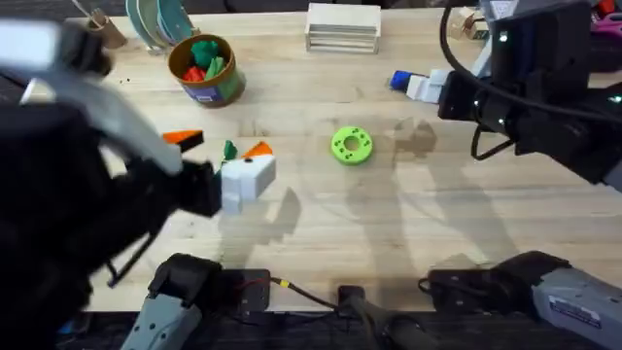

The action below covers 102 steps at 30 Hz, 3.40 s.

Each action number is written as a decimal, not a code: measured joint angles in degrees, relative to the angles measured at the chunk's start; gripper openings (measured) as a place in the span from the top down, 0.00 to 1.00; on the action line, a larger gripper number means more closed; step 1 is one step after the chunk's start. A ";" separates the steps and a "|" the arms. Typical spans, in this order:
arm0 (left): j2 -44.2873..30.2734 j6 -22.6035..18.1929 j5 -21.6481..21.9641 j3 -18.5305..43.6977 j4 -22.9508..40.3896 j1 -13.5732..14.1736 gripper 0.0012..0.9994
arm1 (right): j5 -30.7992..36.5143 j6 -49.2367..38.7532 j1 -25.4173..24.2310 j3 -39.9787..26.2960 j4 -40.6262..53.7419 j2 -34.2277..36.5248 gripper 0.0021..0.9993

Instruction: Pick up the gripper from the table and insert it into the empty holder that is missing its gripper. Then pick up a screw, insert it into the mounting hole, and use the screwdriver to tighten it. Finally, clean up the table by picking up the vegetable and placing it into the bucket.

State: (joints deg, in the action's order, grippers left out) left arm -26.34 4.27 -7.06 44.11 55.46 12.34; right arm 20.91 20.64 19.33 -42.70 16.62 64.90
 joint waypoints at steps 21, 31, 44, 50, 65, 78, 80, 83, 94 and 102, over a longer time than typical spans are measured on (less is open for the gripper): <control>-34.76 -8.43 11.40 3.42 0.74 -2.13 0.01 | 0.00 0.42 0.00 0.00 7.39 -0.02 0.02; -47.09 -6.70 10.62 3.42 -3.84 -12.41 0.01 | 0.00 0.42 0.00 0.00 7.41 -0.02 0.02; -56.11 -7.37 9.63 3.42 -5.76 -12.59 0.01 | 0.00 0.42 0.00 0.00 7.39 -0.02 0.01; -56.34 -8.43 9.64 3.42 -5.68 -12.59 0.11 | 0.00 0.42 0.00 0.00 7.41 -0.02 0.01; -56.34 -8.84 8.56 3.42 -5.59 -12.59 0.41 | 0.00 0.42 0.00 0.00 8.38 -0.02 0.01; -56.34 -2.97 8.13 3.42 -7.41 -12.59 0.33 | -0.01 0.42 0.00 0.00 9.09 -0.02 0.02; -56.34 -1.34 8.16 3.42 -8.11 -12.59 0.32 | 0.00 0.42 0.00 0.00 9.09 -0.02 0.02; -56.34 0.16 8.33 3.42 -8.39 -12.59 0.30 | 0.00 0.42 0.00 0.00 9.11 -0.02 0.01; -56.47 5.14 8.18 3.42 -9.44 -12.59 0.30 | 0.00 0.42 0.00 0.00 9.12 -0.02 0.01; -59.50 15.85 7.72 3.96 -10.33 -12.59 0.32 | 0.00 0.42 0.00 0.00 9.18 -0.02 0.01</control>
State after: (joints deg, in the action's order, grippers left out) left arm -85.84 20.12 0.66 48.08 45.13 -0.25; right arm 20.91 21.06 19.33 -42.70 25.80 64.88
